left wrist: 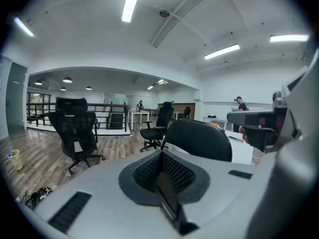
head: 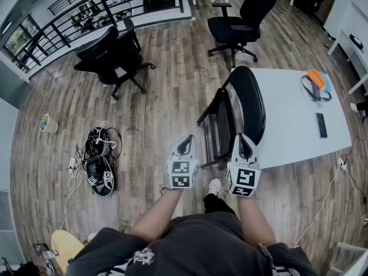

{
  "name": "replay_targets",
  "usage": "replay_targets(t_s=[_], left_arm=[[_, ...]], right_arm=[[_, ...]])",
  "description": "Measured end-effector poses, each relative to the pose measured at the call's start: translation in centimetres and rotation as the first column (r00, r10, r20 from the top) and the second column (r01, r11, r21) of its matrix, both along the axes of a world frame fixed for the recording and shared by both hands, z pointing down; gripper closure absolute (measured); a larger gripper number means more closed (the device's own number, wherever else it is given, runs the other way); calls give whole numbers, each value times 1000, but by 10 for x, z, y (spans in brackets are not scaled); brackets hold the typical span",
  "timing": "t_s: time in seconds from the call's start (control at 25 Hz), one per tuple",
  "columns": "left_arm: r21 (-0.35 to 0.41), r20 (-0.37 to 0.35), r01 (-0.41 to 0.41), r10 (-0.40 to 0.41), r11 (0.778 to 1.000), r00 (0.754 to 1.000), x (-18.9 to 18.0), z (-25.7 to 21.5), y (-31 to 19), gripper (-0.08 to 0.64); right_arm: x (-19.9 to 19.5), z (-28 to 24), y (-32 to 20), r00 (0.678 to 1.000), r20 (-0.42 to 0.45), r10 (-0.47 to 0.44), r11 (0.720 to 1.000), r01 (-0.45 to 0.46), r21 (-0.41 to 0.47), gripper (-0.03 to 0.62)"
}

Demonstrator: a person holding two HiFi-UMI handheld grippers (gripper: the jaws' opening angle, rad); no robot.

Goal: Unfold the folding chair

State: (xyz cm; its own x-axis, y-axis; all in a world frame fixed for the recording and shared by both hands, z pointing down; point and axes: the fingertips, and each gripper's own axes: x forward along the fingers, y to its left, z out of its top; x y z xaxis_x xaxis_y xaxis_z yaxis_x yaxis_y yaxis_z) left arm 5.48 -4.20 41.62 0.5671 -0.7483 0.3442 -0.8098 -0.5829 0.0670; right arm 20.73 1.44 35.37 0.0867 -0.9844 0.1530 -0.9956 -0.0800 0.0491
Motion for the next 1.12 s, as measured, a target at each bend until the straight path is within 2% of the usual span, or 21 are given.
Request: replay_targets(t_s=[0.12,0.32,0.36,0.4,0.44,0.52,0.64,0.76,0.88,0.96,1.12], left_arm=[[-27,16,8,-8,1000,1000,34,12,-17,557],[-72,76,81,-75,994,994,68,35,-49,555],[-87,71,75,-69,993,995,76,40,-53,548],[-109,58,58,-52,992,997,87,46,-55,508],[-135,42,36,-31,990,999,97,52,-56,447],[-180,28,2,3,984,1000,115,66,-55,376],[-229,41,-28,39,973,998,139,89,-55,335],[-298,44,-67,84,952,996,175,122,-59,288],[-351,102,-83,126,933,987,206,169,-61,265],[-375,145,-75,138,924,980,221,196,-61,259],[-420,213,-5,104,907,972,234,230,-66,252]], right_arm=[[35,-4,-13,999,-29,33,999,-33,8,578],[87,-7,-29,997,-3,72,997,-72,21,575],[97,-8,-32,997,-4,77,997,-77,25,539],[106,-9,-35,996,-5,84,996,-84,27,490],[115,-9,-38,996,-5,93,995,-93,24,468],[129,-3,-43,994,-3,106,994,-106,-1,438],[144,16,-54,995,3,101,992,-100,-71,404],[155,34,-67,996,14,87,988,-85,-127,373],[155,46,-78,998,9,64,983,-62,-172,347],[154,54,-84,999,4,53,978,-51,-203,341],[156,70,-91,999,0,47,966,-46,-253,334]])
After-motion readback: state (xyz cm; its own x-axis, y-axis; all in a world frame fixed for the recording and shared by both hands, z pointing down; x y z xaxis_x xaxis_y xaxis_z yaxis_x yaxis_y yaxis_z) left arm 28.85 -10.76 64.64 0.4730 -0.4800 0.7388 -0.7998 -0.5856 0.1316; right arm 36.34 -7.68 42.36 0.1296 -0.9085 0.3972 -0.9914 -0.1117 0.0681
